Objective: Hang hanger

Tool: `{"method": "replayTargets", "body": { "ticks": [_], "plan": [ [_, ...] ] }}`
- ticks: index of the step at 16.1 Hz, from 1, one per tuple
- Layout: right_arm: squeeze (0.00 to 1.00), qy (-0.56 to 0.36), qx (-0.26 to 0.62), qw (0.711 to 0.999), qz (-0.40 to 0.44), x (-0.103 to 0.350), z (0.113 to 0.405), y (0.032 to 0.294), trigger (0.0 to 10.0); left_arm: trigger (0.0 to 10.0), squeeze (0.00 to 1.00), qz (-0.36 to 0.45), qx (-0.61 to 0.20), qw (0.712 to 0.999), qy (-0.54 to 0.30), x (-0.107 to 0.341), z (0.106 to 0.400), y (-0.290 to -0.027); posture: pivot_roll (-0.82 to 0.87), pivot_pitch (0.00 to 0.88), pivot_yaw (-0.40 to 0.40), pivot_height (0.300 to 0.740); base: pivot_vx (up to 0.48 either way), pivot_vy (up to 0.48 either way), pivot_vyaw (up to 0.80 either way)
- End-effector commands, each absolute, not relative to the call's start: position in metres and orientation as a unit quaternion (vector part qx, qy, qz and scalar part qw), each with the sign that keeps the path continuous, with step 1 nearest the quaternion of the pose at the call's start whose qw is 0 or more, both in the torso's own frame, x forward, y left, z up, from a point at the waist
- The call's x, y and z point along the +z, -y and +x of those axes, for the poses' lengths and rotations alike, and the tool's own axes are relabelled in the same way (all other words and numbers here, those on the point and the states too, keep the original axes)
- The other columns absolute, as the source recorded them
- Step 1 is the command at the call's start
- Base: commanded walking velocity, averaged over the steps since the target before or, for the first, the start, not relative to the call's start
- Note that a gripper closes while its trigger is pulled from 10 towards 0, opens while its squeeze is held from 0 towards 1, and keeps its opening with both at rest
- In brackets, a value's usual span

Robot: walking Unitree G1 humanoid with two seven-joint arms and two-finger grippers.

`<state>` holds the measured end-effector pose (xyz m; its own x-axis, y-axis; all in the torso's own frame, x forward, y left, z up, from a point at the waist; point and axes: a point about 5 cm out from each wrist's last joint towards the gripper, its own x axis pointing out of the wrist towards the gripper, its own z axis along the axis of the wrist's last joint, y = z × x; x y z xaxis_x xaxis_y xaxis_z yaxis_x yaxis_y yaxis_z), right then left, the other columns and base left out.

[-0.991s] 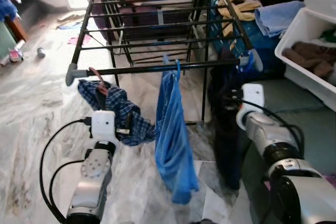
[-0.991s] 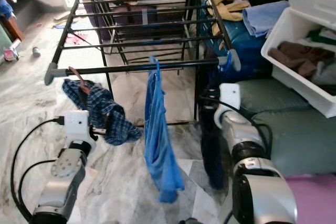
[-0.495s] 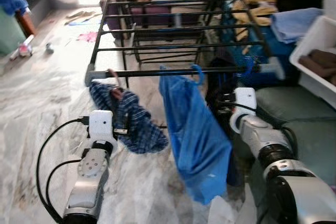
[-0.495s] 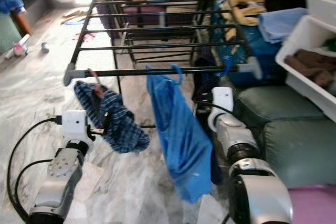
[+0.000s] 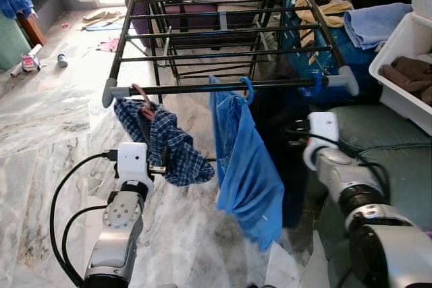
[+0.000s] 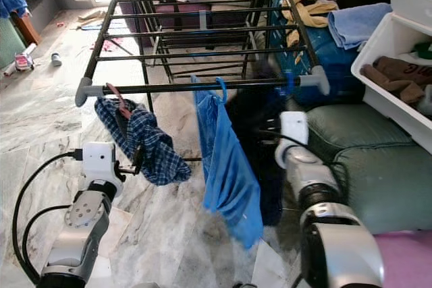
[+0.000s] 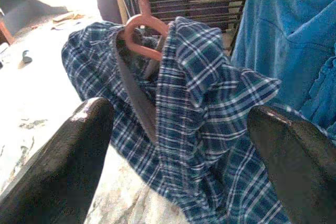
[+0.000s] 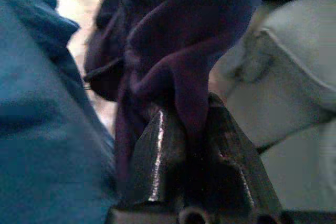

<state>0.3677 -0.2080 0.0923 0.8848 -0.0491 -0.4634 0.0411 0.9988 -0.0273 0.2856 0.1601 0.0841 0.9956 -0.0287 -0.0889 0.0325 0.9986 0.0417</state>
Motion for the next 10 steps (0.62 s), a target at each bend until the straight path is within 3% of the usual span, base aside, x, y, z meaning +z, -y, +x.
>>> {"method": "replayTargets", "body": {
  "ticks": [1,8,9,10],
  "plan": [
    [0.0,-0.222,-0.022,0.975,-0.006,0.101,0.373,0.206,10.0,10.0,0.0,0.027,-0.011,0.998,-0.052,0.082,0.286,-0.162,0.06,0.082,0.016,0.74,0.0,0.0,0.0],
    [0.0,-0.248,0.018,0.968,0.008,0.087,0.367,0.196,10.0,10.0,0.0,0.027,-0.011,0.998,-0.052,0.083,0.288,-0.16,0.06,0.078,0.015,0.74,0.0,0.0,0.0],
    [0.99,-0.25,0.022,0.968,0.024,0.086,0.366,0.195,10.0,10.0,0.0,0.027,-0.011,0.998,-0.052,0.083,0.288,-0.16,0.06,0.078,0.015,0.74,0.0,0.0,0.0],
    [1.0,-0.242,0.016,0.97,0.017,0.087,0.366,0.198,10.0,10.0,0.0,0.027,-0.01,0.998,-0.052,0.083,0.288,-0.16,0.06,0.078,0.014,0.74,0.0,0.0,0.0]
  ]
}}
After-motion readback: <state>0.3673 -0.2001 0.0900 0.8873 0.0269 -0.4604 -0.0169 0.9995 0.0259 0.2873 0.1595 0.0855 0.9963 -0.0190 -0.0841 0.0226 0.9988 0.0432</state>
